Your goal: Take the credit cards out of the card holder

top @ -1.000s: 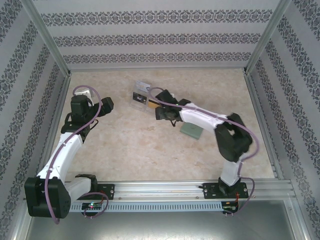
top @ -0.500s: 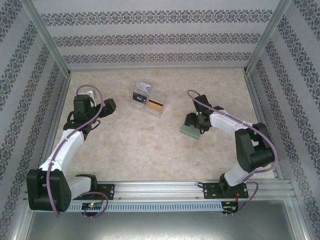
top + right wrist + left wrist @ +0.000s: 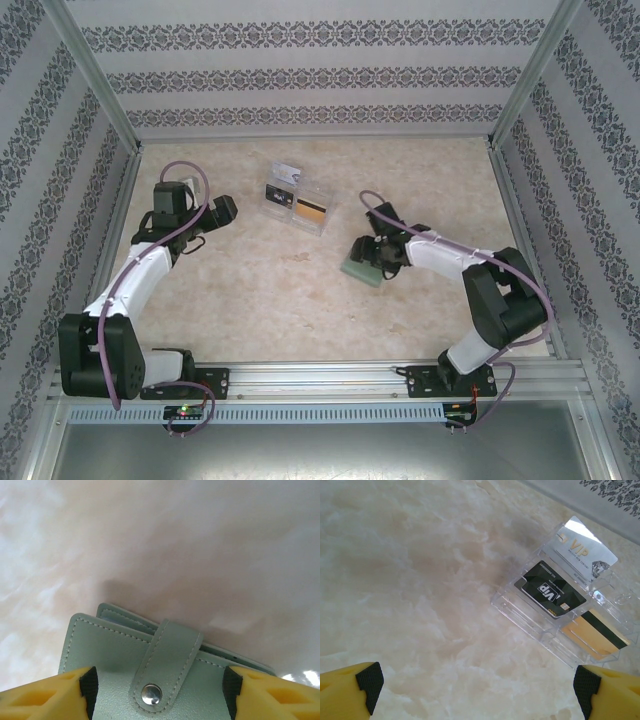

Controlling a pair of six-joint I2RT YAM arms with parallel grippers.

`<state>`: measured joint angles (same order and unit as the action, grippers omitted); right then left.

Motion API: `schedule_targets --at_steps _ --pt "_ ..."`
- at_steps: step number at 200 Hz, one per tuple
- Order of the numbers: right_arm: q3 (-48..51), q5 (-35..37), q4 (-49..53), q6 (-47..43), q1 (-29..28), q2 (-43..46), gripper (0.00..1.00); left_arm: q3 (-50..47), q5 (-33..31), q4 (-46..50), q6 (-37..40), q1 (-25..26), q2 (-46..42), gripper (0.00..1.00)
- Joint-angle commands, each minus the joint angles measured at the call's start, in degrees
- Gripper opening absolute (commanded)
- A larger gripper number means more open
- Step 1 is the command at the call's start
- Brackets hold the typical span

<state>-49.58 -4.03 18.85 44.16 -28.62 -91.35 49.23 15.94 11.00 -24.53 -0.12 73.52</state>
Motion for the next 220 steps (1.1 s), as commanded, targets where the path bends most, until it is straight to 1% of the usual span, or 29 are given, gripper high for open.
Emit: schedule_targets --at_steps 1,10,23,54,80,105,138,178,205,220 --pt "2.26 -3.28 -2.25 11.15 -6.63 -0.8 0.69 1.7 1.73 3.1 -2.37 0.89 1.42 1.0" --pt "1.04 -3.7 -2.55 11.73 -8.34 -1.47 0.68 1.68 2.09 3.06 -3.22 1.06 1.97 1.0" --pt "-0.77 -3.34 -1.06 10.88 -9.12 -1.68 0.68 1.63 2.96 3.05 -4.37 1.17 2.51 1.0" --pt "-1.23 1.41 1.0 6.72 -7.9 1.46 0.69 1.75 4.78 3.2 -6.47 1.17 4.12 0.97" --pt "-0.61 0.51 0.86 3.9 -5.91 1.32 0.69 0.46 8.64 1.25 -10.28 1.3 5.26 0.96" --pt "-1.97 -3.52 0.87 0.64 -4.47 -1.46 0.68 -0.83 12.37 -0.27 -13.52 2.41 6.31 0.96" --pt "-4.6 -4.16 2.97 -2.35 -4.08 -2.75 0.72 -1.44 12.99 0.93 -14.74 4.73 6.07 0.96" --pt "-4.73 -3.6 1.64 -4.41 -2.87 0.73 0.7 -2.89 13.51 0.53 -17.24 7.39 5.32 0.96" --pt "-5.9 -2.65 3.41 -6.18 -2.05 -2.26 0.69 -3.61 13.52 -0.51 -19.84 10.14 5.28 0.96" --pt "-6.79 -2.2 4.99 -7.11 -2.03 -4.04 0.7 -4.11 13.59 -1.3 -21.47 11.77 5.41 0.96"
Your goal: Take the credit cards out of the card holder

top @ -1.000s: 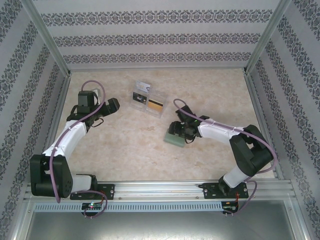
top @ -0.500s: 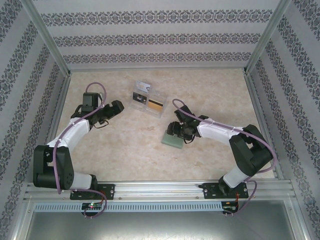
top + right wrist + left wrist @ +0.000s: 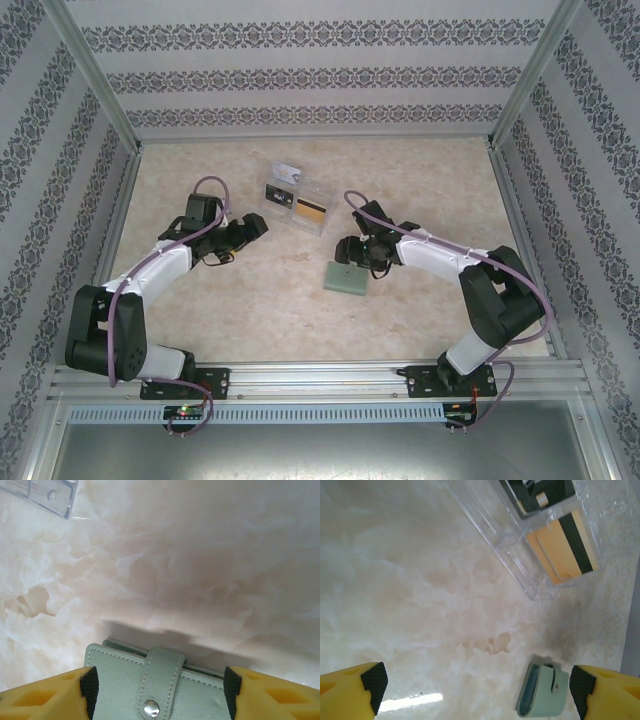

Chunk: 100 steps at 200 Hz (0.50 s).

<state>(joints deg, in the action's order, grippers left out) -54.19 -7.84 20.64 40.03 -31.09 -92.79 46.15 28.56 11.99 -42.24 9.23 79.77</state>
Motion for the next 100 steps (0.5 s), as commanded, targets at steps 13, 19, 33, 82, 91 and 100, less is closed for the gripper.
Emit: schedule_targets --at_steps 13,19,33,82,91,100 --pt "-2.56 1.02 3.59 -3.37 0.51 -3.39 0.71 -1.4 0.93 -2.81 -5.07 3.84 -0.71 0.96" --pt "-2.62 0.55 3.78 -3.38 0.51 -3.66 0.72 -1.72 0.93 -3.28 -5.85 4.6 -0.72 0.95" --pt "-2.73 -0.86 4.24 -3.55 0.38 -4.2 0.73 -2.24 0.97 -4.05 -7.29 6.08 -0.58 0.95" --pt "-1.45 -4.43 5.37 -1.18 -1.52 -2.8 0.73 -2.92 2.13 -5.23 -9.44 9.33 1.25 0.96" --pt "-1.07 -5.6 5.45 -0.21 -2.17 -2.45 0.72 -2.99 2.52 -5.38 -9.65 9.66 1.66 0.96" --pt "-0.38 -6.83 5.08 1.14 -2.86 -1.9 0.72 -3.24 2.79 -5.72 -10.17 10.12 1.96 0.96"
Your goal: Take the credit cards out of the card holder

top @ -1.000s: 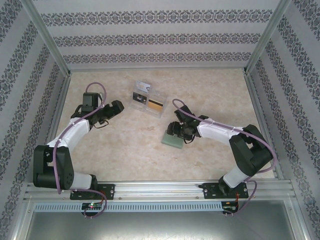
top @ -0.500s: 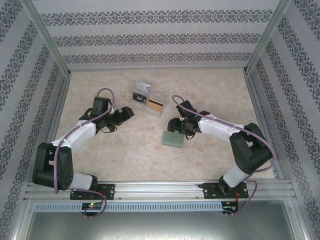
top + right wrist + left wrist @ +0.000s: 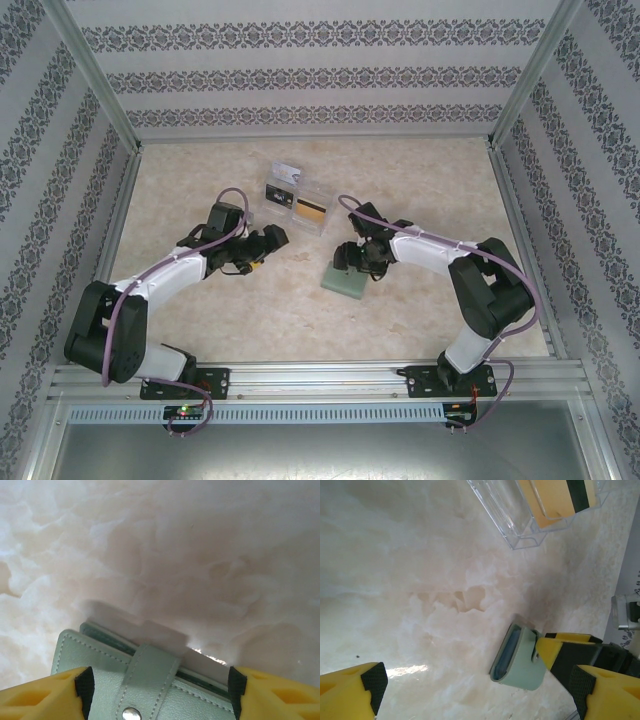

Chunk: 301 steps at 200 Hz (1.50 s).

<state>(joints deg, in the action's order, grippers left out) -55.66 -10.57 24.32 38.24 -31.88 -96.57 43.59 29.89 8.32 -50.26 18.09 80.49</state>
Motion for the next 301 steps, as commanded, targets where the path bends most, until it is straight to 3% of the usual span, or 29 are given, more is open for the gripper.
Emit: schedule_targets --at_steps 1,52,136,186,230,301 --pt "1.17 -4.32 1.29 3.09 -2.19 1.99 0.72 -0.74 1.47 -2.15 -2.22 1.35 1.33 0.96" --pt "4.07 -11.9 -7.22 12.41 -6.86 3.27 0.69 -5.53 3.74 -8.54 -7.65 4.1 2.36 0.9" --pt "6.53 -7.61 -7.17 13.25 -8.02 4.01 0.52 -10.46 5.28 -13.93 -13.32 10.24 2.51 0.68" --pt "7.58 -7.47 -6.49 12.89 -8.36 4.1 0.35 -10.37 5.95 -18.62 -15.63 13.25 6.69 0.5" --pt "8.28 -11.29 -11.99 15.16 -8.51 1.84 0.29 -8.76 6.81 -20.21 -15.46 13.68 9.49 0.48" --pt "9.25 -10.83 -14.11 16.36 -7.87 0.6 0.31 -7.55 10.7 -28.79 -15.24 13.64 14.11 0.53"
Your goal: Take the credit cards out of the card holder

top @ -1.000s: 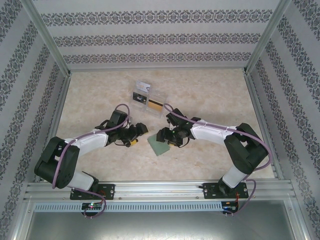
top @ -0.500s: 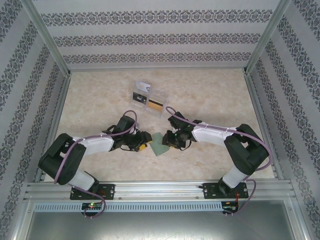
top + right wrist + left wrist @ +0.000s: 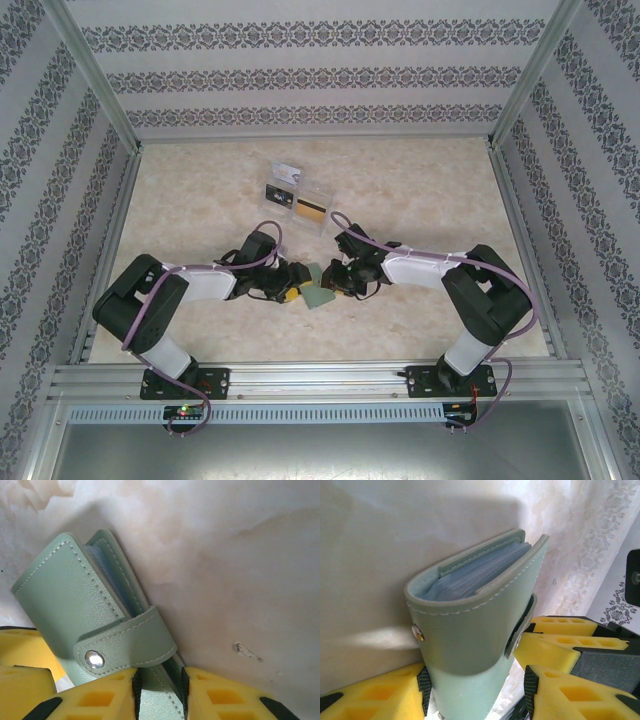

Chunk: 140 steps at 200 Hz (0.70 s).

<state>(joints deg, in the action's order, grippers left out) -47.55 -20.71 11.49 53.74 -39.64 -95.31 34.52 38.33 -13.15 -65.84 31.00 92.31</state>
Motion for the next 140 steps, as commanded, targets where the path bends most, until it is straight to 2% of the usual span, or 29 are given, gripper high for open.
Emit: schedule_targets --at_steps 1,38,60,99,123,140 --pt "1.14 -0.67 -1.28 0.85 -0.14 -0.67 0.31 1.52 2.32 -7.5 0.4 0.72 2.32 0.53" --pt "1.34 0.81 -0.81 0.38 0.34 0.51 0.32 1.76 2.85 -9.68 1.7 0.68 1.32 0.49" --pt "1.15 1.5 -1.24 -0.52 0.62 2.67 0.35 2.1 2.89 -9.66 2.3 0.55 0.11 0.42" --pt "0.6 2.54 -0.17 -3.58 1.77 6.31 0.41 3.6 2.56 -7.13 5.2 0.55 -1.06 0.18" --pt "-1.41 6.02 4.54 -9.14 1.87 9.23 0.47 5.13 2.55 -4.28 7.49 0.5 -1.68 0.12" --pt "-2.93 5.6 6.07 -11.18 1.93 8.56 0.48 6.36 2.54 -2.1 9.24 0.46 -1.87 0.07"
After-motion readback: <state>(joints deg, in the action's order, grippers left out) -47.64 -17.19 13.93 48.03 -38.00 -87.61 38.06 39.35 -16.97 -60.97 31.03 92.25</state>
